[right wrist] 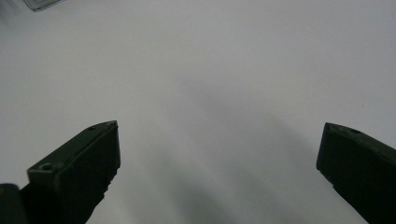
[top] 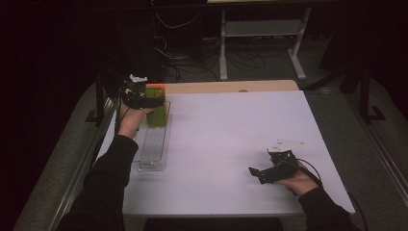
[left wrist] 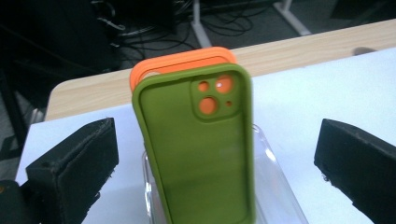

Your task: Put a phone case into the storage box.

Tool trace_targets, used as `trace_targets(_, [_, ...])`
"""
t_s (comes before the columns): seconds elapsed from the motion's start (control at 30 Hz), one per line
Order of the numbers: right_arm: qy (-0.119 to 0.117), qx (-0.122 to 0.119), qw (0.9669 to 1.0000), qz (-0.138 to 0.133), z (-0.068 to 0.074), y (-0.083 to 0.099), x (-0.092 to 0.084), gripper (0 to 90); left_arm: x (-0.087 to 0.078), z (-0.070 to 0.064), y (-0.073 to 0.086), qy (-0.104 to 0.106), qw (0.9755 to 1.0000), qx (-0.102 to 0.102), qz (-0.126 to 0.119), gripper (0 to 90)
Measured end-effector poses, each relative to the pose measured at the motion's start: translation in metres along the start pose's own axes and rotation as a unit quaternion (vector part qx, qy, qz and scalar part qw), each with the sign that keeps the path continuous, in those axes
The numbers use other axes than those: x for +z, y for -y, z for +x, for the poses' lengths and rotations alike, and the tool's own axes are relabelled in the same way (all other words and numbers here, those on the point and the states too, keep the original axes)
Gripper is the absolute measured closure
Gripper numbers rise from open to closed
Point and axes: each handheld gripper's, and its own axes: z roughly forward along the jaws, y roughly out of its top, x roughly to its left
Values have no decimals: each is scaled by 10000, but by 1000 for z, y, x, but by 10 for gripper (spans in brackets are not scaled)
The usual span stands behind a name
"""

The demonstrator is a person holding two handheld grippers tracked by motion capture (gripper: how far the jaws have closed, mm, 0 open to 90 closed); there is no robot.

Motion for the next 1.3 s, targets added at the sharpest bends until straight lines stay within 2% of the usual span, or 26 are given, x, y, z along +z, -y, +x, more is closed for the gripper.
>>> trace_targets(0.2, [-19,-13,10000,16,0,0,0,0,-15,-4,1,460,9988,150,-32,0])
trace_targets(0.3, [-24,-11,10000,8,0,0,0,0,-21,-5,2,694,9973,244,-12,0])
trace_targets(0.47, [-5,-6,10000,-3,-1,0,-2,0,-30,-10,5,941,9951,309,-30,0])
trace_targets(0.57, [11,-17,10000,-22,-1,0,-3,0,-34,-14,8,1143,9929,337,-6,0])
trace_targets(0.63, [5,10,10000,-29,-1,-1,-3,0,-36,-16,11,1226,9915,430,-14,0])
trace_targets(0.77, [-17,-29,10000,-9,-1,0,-4,0,-41,-21,18,1440,9877,602,20,0])
trace_targets(0.87, [-36,-44,10000,-11,0,0,-5,0,-43,-25,24,1535,9860,658,26,0])
trace_targets(1.1, [-49,-133,9999,-45,0,-2,-9,0,-55,-37,41,1890,9783,848,63,0])
trace_targets(1.27, [-82,-165,9998,-63,-1,-2,-10,0,-66,-44,54,2115,9722,1004,-15,0])
trace_targets(1.3, [-95,-130,9998,-66,0,-3,-11,0,-67,-46,57,2147,9717,986,-40,0])
